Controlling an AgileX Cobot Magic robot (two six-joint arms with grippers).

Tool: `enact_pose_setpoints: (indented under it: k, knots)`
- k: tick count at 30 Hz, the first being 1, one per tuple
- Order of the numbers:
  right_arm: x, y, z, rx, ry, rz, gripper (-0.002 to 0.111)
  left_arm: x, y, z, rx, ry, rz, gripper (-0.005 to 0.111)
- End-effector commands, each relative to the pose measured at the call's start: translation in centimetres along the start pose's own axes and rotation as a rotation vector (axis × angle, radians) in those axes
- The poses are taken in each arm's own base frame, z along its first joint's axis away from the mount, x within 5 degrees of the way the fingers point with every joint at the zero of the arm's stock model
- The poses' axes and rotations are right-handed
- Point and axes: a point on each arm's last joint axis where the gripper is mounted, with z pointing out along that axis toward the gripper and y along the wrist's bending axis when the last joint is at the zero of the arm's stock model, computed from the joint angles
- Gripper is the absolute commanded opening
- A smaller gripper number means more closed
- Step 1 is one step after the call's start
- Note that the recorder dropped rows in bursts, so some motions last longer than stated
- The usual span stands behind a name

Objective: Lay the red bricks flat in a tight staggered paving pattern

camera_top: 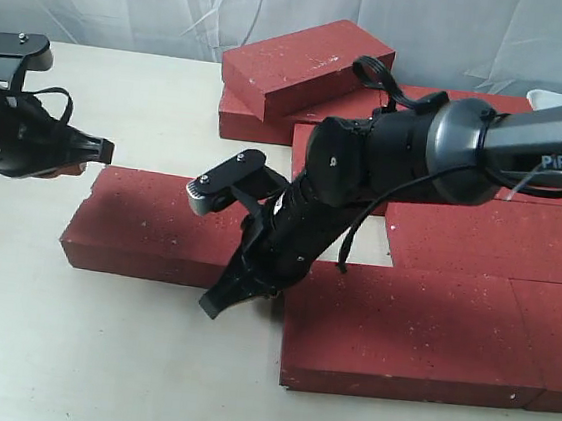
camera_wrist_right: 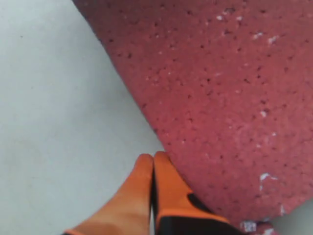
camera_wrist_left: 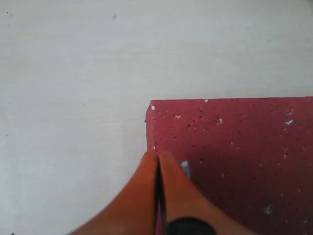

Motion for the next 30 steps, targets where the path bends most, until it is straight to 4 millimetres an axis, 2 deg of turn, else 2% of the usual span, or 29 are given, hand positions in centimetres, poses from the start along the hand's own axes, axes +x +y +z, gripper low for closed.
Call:
enact_pose_setpoints:
  k: [1,7,16,23,25,30]
  knots:
    - [-0.4,-0.2,-0.1,0.026,-0.026,-0.017,-0.001,0.4,0.2,0.7,-0.006,0.029,-0.01,0.0]
    - [-0.3,-0.5,-0.1,0.062,-0.014,-0.033,-0.001,1.0,0.5,1.9,-0.014,0.068,-0.014,0.0]
    - [-0.1,-0.5,-0.1,0.066,0.004,0.008,-0.001,0.9,0.5,1.9,-0.016,0.062,-0.017,0.0]
    - [-0.6,0.1,-2.6,0.039,-0.044,0.005,-0.001,0.7,0.7,1.9,-0.033,0.039,0.01,0.0]
    - [-0.3,0.2,-2.5,0.027,-0.012,0.006,-0.001,0.6,0.8,1.9,-0.042,0.024,0.017,0.0]
    - [0.1,-0.3,-0.5,0.038,0.03,-0.003,-0.001,0.5,0.9,1.9,-0.052,0.017,0.041,0.0]
